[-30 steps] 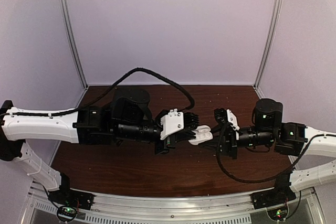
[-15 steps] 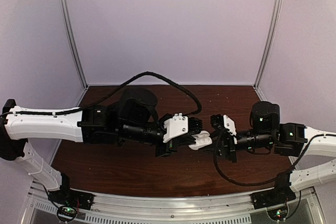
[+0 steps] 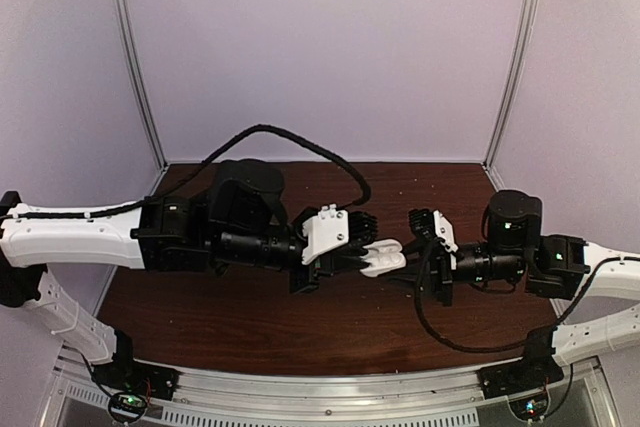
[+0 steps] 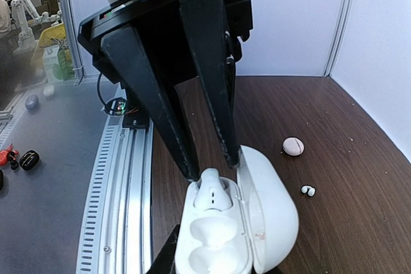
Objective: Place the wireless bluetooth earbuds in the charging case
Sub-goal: Insert the left earbud into the left side groove of the charging case, then adjust the left earbud in the left side groove of the charging case.
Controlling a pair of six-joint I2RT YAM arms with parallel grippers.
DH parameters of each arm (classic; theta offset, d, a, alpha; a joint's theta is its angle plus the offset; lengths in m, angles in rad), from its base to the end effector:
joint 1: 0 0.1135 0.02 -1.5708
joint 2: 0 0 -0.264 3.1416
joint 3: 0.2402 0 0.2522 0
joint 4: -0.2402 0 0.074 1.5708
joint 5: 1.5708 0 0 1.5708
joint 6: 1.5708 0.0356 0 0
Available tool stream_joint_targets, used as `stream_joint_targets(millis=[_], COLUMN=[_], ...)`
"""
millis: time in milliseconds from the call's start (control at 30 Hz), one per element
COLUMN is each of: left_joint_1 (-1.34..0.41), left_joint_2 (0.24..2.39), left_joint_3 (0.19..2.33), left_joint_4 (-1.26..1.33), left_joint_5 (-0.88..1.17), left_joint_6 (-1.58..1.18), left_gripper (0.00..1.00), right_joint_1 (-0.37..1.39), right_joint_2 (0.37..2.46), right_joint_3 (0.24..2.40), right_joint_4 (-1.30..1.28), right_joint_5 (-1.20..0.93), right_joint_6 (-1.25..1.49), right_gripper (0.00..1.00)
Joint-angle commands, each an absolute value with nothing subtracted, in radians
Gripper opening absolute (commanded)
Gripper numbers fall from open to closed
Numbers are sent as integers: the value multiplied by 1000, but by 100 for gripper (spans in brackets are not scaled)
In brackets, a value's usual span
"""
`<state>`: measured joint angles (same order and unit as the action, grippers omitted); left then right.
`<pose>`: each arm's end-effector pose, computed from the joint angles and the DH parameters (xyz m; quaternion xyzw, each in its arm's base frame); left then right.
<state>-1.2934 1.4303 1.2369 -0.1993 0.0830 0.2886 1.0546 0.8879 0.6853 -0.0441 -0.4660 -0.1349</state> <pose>0.0892 -0.3241 0.3448 0.6069 0.5677 -0.2975 0.4699 0.0888 0.1888 0.3019 -0.5475 0.5561 0.4287 0.4552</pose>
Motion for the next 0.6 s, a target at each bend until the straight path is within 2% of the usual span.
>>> stream_joint_targets(millis=[0, 100, 233, 400, 567], left_joint_1=[-1296, -1296, -1296, -1297, -1303], left_joint_2=[1378, 1342, 1326, 1346, 1375], left_joint_3=[1242, 1222, 1208, 1212, 1222], left_joint_4=[-178, -166, -160, -158, -160], left_joint_5=[49, 36, 49, 109, 129], left_joint_6=[284, 280, 286, 291, 301], left_gripper=[22, 25, 23, 5, 1], right_joint_1=[1060, 1061, 1060, 1061, 1060], right_joint_2=[881, 887, 896, 901, 913], right_joint_3=[688, 686, 687, 689, 695], right_joint_4=[-2, -3, -3, -3, -3], right_joint_5=[-453, -452, -457, -444, -419], right_joint_6=[-120, -119, -114, -107, -94], right_gripper=[0, 0, 0, 0, 0])
